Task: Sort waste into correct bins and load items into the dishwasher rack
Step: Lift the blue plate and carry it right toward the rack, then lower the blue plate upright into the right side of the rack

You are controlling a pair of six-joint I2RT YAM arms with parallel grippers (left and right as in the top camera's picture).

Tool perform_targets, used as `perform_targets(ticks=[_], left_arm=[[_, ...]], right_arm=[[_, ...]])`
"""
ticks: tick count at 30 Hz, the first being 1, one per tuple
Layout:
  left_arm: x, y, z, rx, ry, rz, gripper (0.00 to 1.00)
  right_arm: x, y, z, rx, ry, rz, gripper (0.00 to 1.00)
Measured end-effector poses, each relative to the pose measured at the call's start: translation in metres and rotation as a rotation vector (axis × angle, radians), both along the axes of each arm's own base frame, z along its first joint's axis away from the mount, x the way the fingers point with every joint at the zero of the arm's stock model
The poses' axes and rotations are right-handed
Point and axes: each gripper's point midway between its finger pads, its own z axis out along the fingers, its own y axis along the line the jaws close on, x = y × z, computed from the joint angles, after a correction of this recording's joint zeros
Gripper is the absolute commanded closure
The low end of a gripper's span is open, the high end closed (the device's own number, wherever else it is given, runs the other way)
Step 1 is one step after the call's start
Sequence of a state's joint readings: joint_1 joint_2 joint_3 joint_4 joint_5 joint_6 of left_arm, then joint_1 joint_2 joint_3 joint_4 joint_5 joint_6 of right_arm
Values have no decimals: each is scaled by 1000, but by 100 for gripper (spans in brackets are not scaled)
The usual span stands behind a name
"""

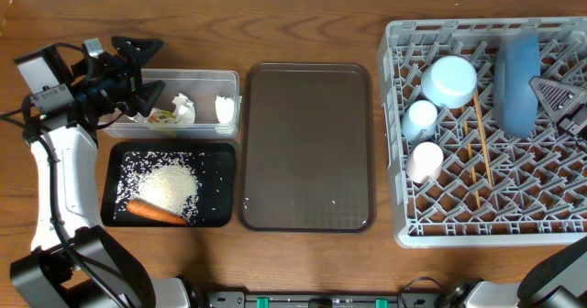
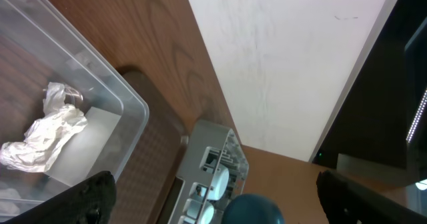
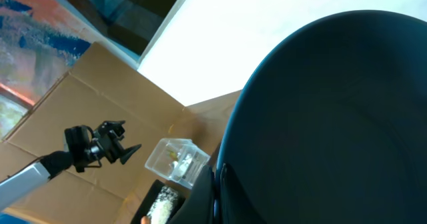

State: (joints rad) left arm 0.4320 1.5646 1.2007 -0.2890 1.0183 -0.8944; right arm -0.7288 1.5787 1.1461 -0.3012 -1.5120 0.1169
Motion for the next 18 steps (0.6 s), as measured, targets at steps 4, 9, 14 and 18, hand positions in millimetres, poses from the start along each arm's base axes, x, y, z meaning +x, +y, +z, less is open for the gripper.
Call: perform_targets(ticks=[4,9,14,18], left_arm=[[0,0,0,0,-1,0,2],[0,0,0,1,0,0,2],[0,0,0,0,0,0,2],[0,0,0,0,0,0,2]], right_arm=[[1,1,1,-12,-14,4,99],[5,12,2,-26,-28,34,99],[16,29,7,-63,-61,77,99],[32,39,15,-65,-42,67,99]])
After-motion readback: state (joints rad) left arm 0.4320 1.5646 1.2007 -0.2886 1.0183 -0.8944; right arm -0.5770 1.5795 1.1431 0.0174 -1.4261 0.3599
